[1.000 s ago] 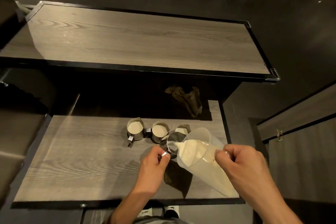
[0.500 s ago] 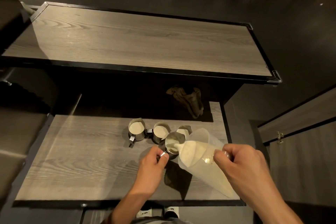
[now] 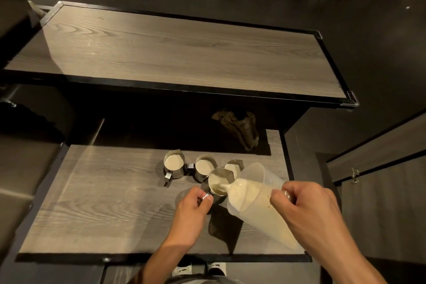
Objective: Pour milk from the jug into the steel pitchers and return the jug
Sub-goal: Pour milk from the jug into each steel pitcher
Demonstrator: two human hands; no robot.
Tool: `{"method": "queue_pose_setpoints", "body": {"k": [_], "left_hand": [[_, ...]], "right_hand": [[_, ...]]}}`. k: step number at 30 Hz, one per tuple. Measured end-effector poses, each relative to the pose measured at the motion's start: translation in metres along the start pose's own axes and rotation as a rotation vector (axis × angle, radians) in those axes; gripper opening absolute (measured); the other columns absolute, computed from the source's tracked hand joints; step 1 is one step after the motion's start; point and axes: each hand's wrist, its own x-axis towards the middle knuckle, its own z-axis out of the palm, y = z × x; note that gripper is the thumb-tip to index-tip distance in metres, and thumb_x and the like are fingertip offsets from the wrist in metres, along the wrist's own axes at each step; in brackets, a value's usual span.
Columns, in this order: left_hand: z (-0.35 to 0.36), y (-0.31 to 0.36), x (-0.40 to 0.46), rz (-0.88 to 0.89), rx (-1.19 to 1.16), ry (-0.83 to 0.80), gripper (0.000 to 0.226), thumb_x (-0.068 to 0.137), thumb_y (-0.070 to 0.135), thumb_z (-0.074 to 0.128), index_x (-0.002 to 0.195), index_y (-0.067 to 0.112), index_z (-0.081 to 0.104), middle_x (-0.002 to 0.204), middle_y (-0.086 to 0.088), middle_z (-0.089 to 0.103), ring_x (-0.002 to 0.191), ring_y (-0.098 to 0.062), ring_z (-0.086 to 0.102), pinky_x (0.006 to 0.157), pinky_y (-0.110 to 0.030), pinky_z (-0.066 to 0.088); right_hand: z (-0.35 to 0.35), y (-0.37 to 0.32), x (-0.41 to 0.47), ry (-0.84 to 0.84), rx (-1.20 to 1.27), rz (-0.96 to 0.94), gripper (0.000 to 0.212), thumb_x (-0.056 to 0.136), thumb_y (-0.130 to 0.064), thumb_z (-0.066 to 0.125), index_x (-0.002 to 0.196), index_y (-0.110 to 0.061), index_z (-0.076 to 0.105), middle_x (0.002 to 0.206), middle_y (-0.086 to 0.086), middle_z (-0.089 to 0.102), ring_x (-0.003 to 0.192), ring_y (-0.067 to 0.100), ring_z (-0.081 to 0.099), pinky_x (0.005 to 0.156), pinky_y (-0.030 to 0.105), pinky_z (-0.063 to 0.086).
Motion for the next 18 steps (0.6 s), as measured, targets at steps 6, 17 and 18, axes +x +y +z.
{"method": "queue_pose_setpoints", "body": {"k": [6, 17, 18], "left_hand": [[0.0004, -0.0033, 0.0016, -0.006, 0.014, 0.010, 0.018, 0.095, 0.024, 0.053, 0.078, 0.018, 0.055, 0.077, -0.001, 0.058, 0.068, -0.009, 0.048, 0.057, -0.018, 0.036], [-0.0007, -0.0066, 0.0027, -0.026, -0.009, 0.014, 0.016, 0.095, 0.024, 0.053, 0.081, 0.015, 0.057, 0.081, -0.007, 0.061, 0.074, -0.015, 0.053, 0.063, -0.025, 0.039], [-0.0010, -0.0070, 0.0028, -0.026, -0.017, 0.015, 0.016, 0.094, 0.024, 0.054, 0.081, 0.015, 0.057, 0.081, -0.007, 0.061, 0.074, -0.015, 0.053, 0.063, -0.026, 0.039]], "right_hand": [[-0.0014, -0.0018, -0.0022, 0.006, 0.005, -0.006, 0.038, 0.084, -0.027, 0.060, 0.050, -0.013, 0.050, 0.066, -0.004, 0.060, 0.068, 0.009, 0.059, 0.049, 0.016, 0.041], [0.0007, -0.0067, -0.0018, 0.008, 0.023, 0.011, 0.039, 0.083, -0.027, 0.060, 0.048, -0.012, 0.050, 0.056, -0.003, 0.056, 0.059, 0.009, 0.055, 0.050, 0.021, 0.043], [0.0012, -0.0071, -0.0019, 0.006, 0.027, 0.016, 0.039, 0.083, -0.026, 0.061, 0.049, -0.011, 0.051, 0.057, -0.002, 0.057, 0.059, 0.010, 0.056, 0.050, 0.022, 0.044]]}}
